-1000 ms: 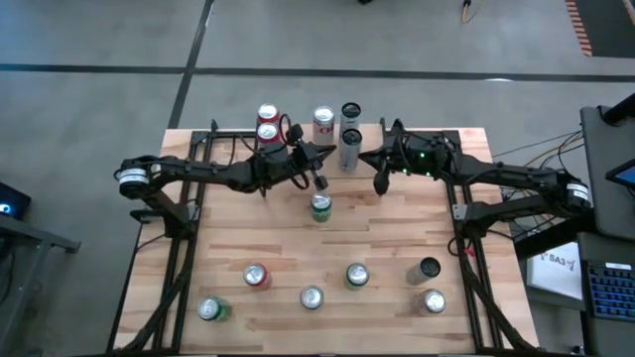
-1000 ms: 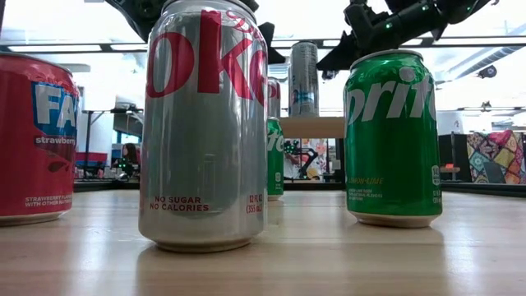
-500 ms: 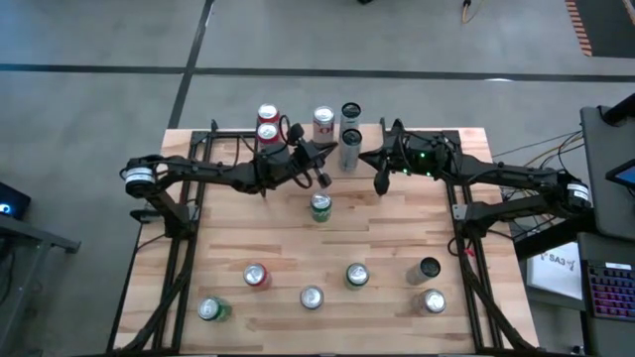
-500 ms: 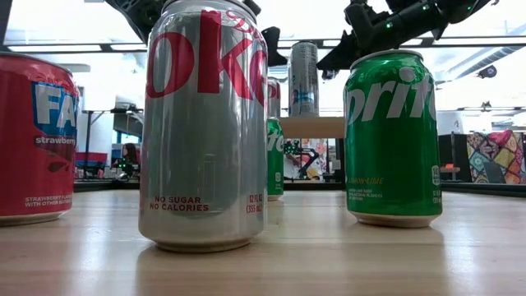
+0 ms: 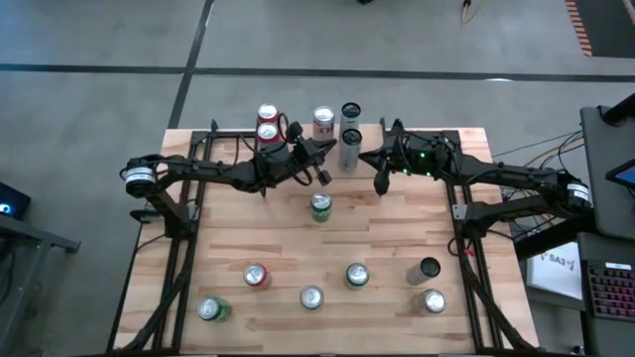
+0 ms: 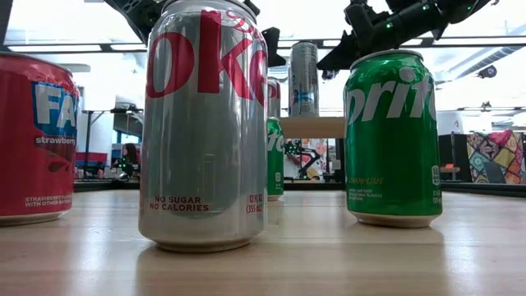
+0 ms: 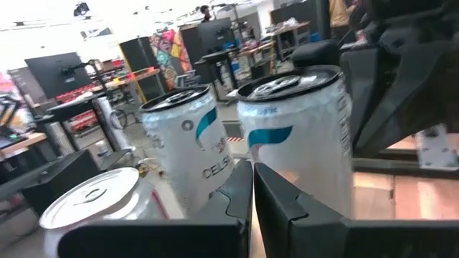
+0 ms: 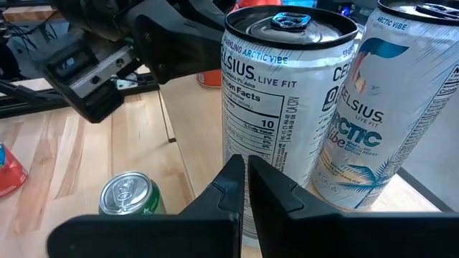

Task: Place canned beverage on shelf
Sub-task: Put the left white-blue soda can on the shelf aligned with the other white-blue soda can

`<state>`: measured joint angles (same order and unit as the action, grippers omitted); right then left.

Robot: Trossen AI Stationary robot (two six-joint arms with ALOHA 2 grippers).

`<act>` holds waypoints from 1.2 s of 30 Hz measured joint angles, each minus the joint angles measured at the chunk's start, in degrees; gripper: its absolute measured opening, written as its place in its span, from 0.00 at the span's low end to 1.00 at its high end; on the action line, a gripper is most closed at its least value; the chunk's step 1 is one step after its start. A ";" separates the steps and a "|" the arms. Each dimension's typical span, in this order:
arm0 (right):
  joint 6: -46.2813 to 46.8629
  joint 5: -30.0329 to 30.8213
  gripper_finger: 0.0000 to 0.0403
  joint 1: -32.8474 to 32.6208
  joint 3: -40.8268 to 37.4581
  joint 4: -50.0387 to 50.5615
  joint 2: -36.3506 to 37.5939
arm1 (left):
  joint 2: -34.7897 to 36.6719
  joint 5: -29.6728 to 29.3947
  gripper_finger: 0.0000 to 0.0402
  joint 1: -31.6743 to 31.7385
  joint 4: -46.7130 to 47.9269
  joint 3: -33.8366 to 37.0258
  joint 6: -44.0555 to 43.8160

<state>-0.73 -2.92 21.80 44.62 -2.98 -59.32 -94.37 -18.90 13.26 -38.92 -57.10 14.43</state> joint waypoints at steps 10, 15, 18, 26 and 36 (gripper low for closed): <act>0.04 -0.01 0.03 0.00 0.00 0.04 -0.01 | -1.14 0.42 0.00 0.00 -2.28 -0.09 -1.51; 0.09 -0.06 0.03 -0.02 0.00 0.15 -0.01 | -2.46 0.33 0.00 -0.11 -3.10 -0.56 -2.55; 0.10 -0.07 0.03 -0.02 0.00 0.15 -0.01 | -2.54 0.33 0.00 -0.13 -3.08 -1.12 -2.98; 0.30 -0.05 0.03 -0.02 0.00 0.24 0.03 | -2.49 0.16 0.00 -0.95 -1.89 -1.27 -3.86; 0.88 -0.02 0.03 -0.02 0.00 2.30 1.56 | -1.83 0.47 0.00 -3.22 1.22 -1.27 -2.93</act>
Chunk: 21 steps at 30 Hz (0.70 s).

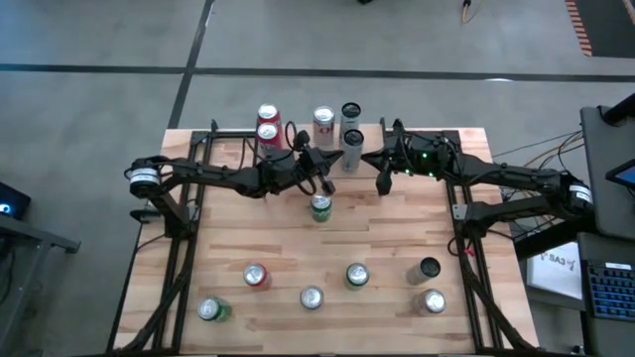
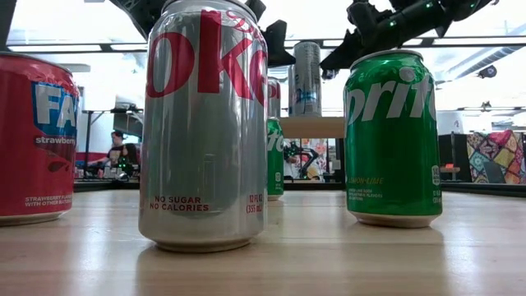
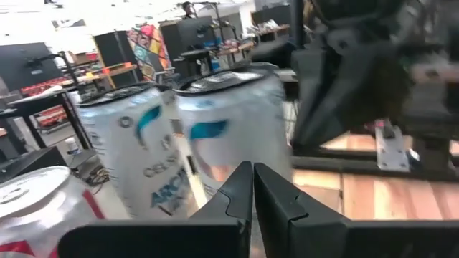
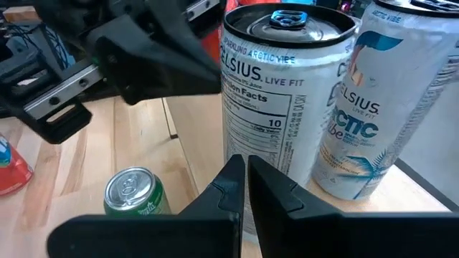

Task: Place canned beverage on shelf
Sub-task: Put the left white-blue soda can on the shelf aligned with the other white-blue soda can

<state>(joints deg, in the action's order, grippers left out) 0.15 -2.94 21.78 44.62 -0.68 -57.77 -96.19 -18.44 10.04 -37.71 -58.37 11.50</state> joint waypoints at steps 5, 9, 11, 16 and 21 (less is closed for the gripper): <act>0.89 0.00 0.03 0.00 0.00 1.42 2.48 | 1.44 -3.17 0.00 -0.37 3.22 0.00 1.30; 1.06 0.00 0.03 0.00 0.00 1.93 3.20 | 1.54 -6.86 0.00 -0.14 3.64 0.00 2.31; 1.39 -0.03 0.03 -0.03 0.00 2.13 2.92 | 1.45 -7.04 0.00 0.00 3.44 0.00 2.75; 1.39 -0.13 0.03 -0.13 0.00 2.07 1.23 | 1.41 -7.08 0.00 0.64 3.05 0.00 2.80; 1.36 -0.11 0.03 -0.13 0.00 0.54 -0.68 | 1.37 -6.01 0.00 1.53 2.72 0.00 2.57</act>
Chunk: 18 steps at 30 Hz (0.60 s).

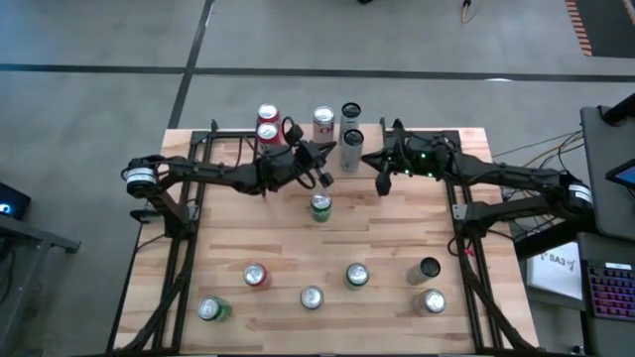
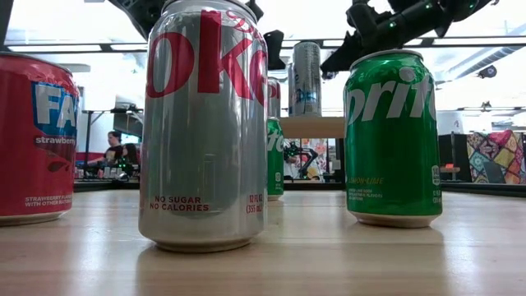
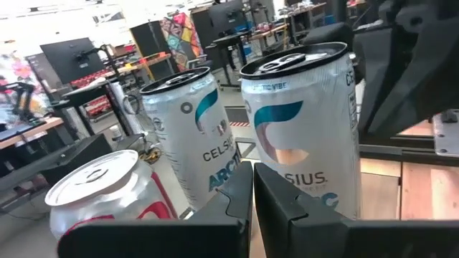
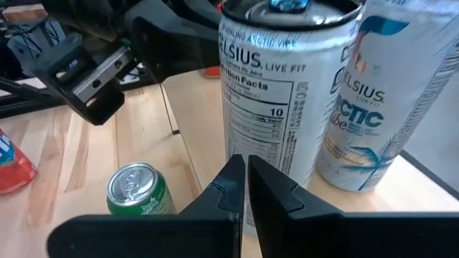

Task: Place canned beverage on shelf
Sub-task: Put the left white-blue soda can on the shelf aligned with the other white-blue soda can

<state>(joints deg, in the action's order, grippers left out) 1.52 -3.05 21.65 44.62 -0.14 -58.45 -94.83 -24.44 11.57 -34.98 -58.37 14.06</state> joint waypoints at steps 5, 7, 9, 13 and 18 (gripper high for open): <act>-0.06 0.04 0.03 0.02 0.00 -0.41 -1.26 | -0.76 2.51 0.00 0.24 -1.16 0.00 -0.36; -0.06 0.06 0.03 0.02 0.00 -0.35 -1.34 | -1.10 2.57 0.00 0.25 -1.91 -0.02 -0.51; -0.08 0.08 0.03 0.02 0.00 -0.37 -1.34 | -1.31 2.64 0.00 0.33 -1.92 -0.02 -0.61; -0.11 0.13 0.03 0.02 0.00 -0.20 -1.28 | -2.12 2.62 0.00 0.44 -2.99 -0.02 -0.52; -0.23 0.20 0.03 0.02 0.00 -0.20 -1.28 | -2.64 2.63 0.00 0.44 -3.56 -0.02 -0.72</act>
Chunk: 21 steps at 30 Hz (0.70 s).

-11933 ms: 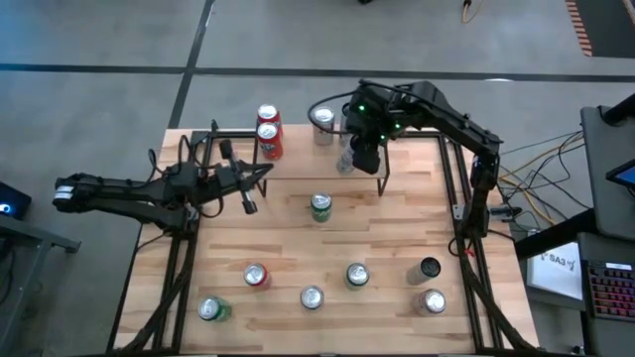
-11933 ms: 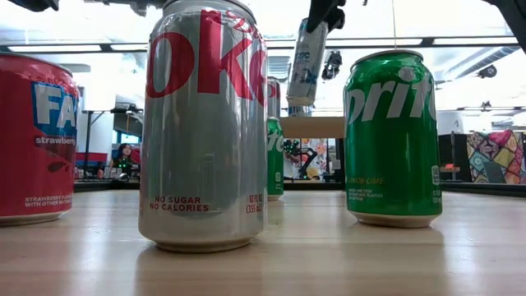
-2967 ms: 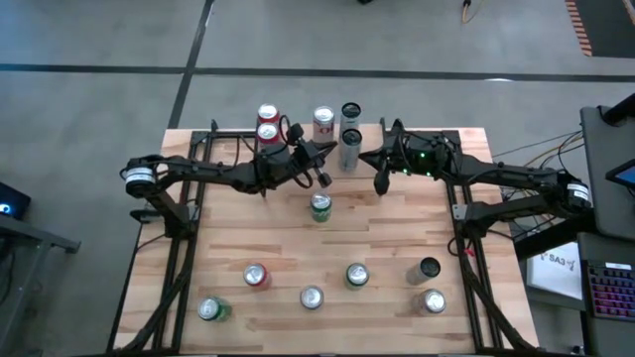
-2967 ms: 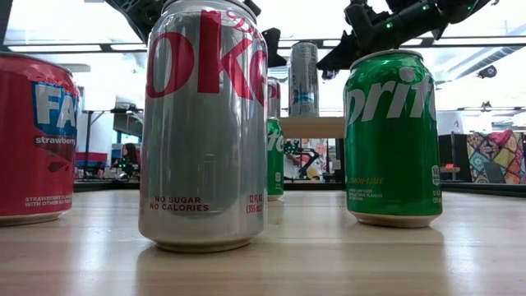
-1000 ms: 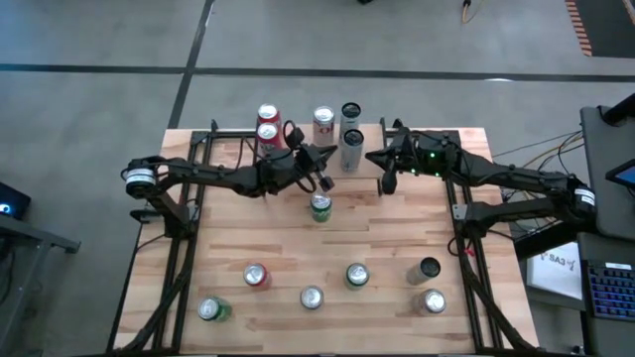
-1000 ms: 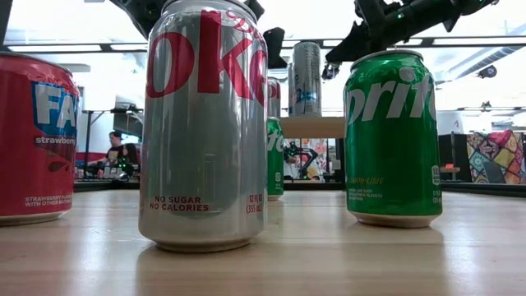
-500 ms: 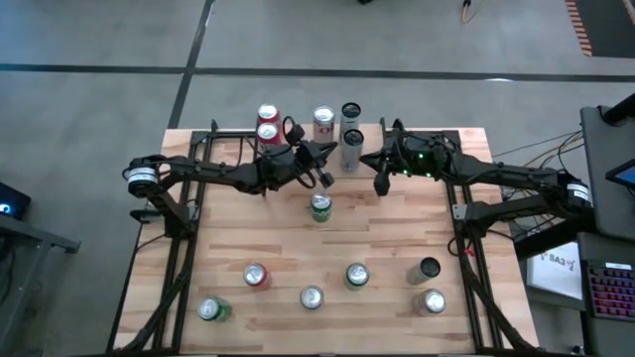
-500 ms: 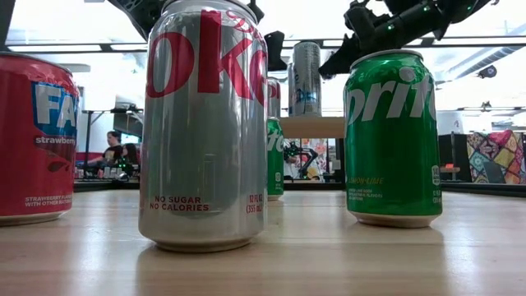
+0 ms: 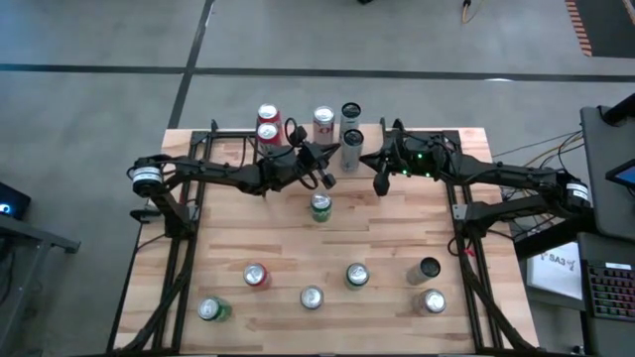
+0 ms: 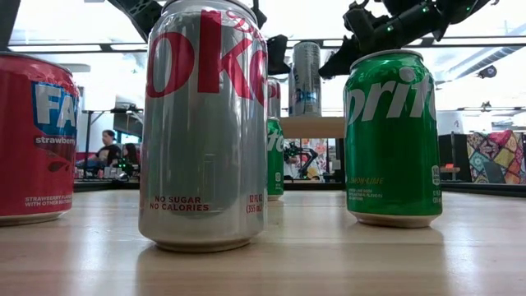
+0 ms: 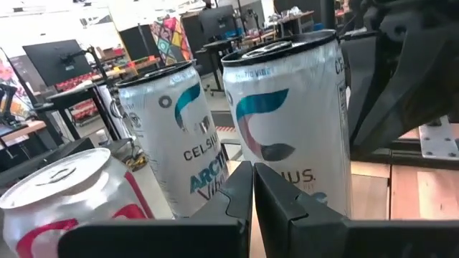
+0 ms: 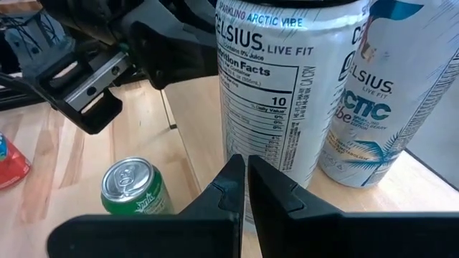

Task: Place canned beverage on shelf
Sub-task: Put the left white-blue soda can on the shelf aligned with the other white-blue soda can

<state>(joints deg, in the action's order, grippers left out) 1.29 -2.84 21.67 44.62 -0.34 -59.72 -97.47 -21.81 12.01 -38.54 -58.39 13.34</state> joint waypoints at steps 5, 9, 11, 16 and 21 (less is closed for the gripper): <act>-0.60 1.48 0.03 0.00 0.00 -0.04 0.00 | -0.73 -0.01 0.00 0.00 -1.03 -0.02 -0.63; -0.66 2.97 0.03 0.00 0.00 0.02 0.02 | -0.87 -0.03 0.00 -0.20 -0.53 -0.02 -1.56; -0.85 3.05 0.03 0.00 0.00 0.01 0.02 | -0.87 0.06 0.00 -0.54 -0.33 -0.02 -2.41; -1.46 3.38 0.03 0.09 0.00 0.19 0.07 | -0.87 0.62 0.00 -1.33 -0.27 -0.02 -2.54; -2.29 4.70 0.03 0.13 0.00 0.26 0.09 | -0.87 1.28 0.00 -1.87 -0.27 0.00 -2.54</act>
<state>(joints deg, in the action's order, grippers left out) -1.00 1.86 21.80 44.62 -0.08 -59.64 -98.35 -20.53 10.14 -38.81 -58.39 10.81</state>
